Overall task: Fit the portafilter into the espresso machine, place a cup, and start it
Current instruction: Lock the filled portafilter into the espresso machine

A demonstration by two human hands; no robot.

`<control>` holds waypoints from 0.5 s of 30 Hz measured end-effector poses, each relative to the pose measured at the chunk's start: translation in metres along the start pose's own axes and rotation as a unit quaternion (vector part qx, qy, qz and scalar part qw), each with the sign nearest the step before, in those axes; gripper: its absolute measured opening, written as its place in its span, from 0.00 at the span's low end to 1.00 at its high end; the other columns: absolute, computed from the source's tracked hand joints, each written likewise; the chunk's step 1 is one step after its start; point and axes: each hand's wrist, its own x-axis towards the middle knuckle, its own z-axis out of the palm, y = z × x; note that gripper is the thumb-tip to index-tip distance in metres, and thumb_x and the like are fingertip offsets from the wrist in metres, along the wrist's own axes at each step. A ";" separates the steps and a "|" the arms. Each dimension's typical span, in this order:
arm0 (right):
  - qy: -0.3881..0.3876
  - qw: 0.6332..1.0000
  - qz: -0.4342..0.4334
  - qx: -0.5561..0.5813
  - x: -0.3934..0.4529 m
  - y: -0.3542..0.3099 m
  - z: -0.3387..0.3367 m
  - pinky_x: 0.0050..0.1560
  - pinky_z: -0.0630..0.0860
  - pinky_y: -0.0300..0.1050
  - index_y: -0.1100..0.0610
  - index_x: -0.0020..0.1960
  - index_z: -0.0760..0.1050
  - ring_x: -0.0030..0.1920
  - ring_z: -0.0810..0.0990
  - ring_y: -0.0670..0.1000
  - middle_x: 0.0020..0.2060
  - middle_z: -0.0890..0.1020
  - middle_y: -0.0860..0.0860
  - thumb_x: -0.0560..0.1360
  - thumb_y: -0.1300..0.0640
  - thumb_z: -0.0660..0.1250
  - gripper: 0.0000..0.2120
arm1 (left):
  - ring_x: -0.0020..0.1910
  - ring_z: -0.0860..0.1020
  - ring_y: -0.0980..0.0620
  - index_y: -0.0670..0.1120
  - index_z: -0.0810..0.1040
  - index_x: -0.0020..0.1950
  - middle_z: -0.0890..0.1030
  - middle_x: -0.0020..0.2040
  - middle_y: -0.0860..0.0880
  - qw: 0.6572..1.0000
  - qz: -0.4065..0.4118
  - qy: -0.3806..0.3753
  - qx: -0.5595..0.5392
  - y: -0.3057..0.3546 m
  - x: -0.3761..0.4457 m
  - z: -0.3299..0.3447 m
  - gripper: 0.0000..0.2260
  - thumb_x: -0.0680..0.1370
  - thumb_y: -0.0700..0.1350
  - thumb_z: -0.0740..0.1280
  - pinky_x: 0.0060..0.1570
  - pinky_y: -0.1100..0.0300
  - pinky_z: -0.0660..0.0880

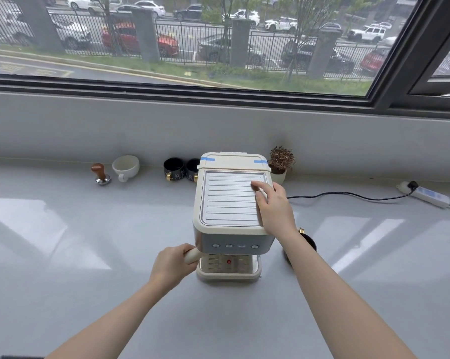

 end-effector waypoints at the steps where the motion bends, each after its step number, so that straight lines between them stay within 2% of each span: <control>1: 0.000 1.000 0.000 -0.002 0.000 0.000 0.000 0.53 0.65 0.41 0.45 0.63 0.73 0.61 0.72 0.52 0.67 0.68 0.51 0.79 0.53 0.54 0.15 | 0.32 0.75 0.50 0.54 0.80 0.42 0.76 0.27 0.57 1.000 -0.006 0.002 -0.005 0.002 -0.004 0.001 0.05 0.68 0.47 0.67 0.30 0.62 0.67; 3: 0.001 1.000 0.000 0.000 0.000 -0.001 0.000 0.53 0.65 0.41 0.45 0.63 0.73 0.61 0.71 0.52 0.67 0.68 0.51 0.79 0.53 0.54 0.15 | 0.33 0.77 0.50 0.54 0.81 0.44 0.79 0.30 0.56 0.999 -0.029 0.010 -0.021 0.007 -0.013 0.008 0.07 0.69 0.47 0.66 0.30 0.62 0.68; 6: 0.003 1.000 0.001 0.006 0.000 -0.002 0.001 0.53 0.64 0.40 0.45 0.62 0.73 0.61 0.71 0.51 0.66 0.68 0.51 0.79 0.54 0.54 0.15 | 0.35 0.79 0.48 0.54 0.80 0.47 0.83 0.35 0.52 0.995 -0.081 0.023 -0.052 0.022 -0.032 0.023 0.08 0.70 0.46 0.64 0.34 0.56 0.72; 11: 0.012 1.000 0.004 0.017 0.000 0.001 0.003 0.53 0.64 0.40 0.44 0.61 0.74 0.61 0.71 0.51 0.67 0.69 0.51 0.79 0.54 0.54 0.15 | 0.40 0.79 0.43 0.51 0.71 0.55 0.82 0.41 0.47 0.987 -0.135 -0.011 -0.090 0.059 -0.064 0.060 0.11 0.73 0.45 0.60 0.36 0.55 0.70; 13: 0.014 1.000 0.007 0.027 0.000 0.001 0.003 0.53 0.64 0.40 0.45 0.61 0.74 0.61 0.71 0.51 0.67 0.69 0.50 0.79 0.54 0.55 0.15 | 0.36 0.78 0.43 0.50 0.71 0.52 0.80 0.39 0.48 0.976 -0.158 -0.047 -0.141 0.062 -0.062 0.056 0.10 0.72 0.46 0.60 0.35 0.55 0.72; 15: 0.012 0.999 0.011 0.038 0.000 0.001 0.003 0.53 0.64 0.41 0.45 0.61 0.74 0.62 0.71 0.51 0.67 0.69 0.50 0.79 0.55 0.55 0.15 | 0.25 0.73 0.47 0.45 0.71 0.48 0.75 0.33 0.49 0.935 -0.185 -0.126 -0.274 0.056 -0.054 0.044 0.07 0.72 0.46 0.62 0.28 0.57 0.70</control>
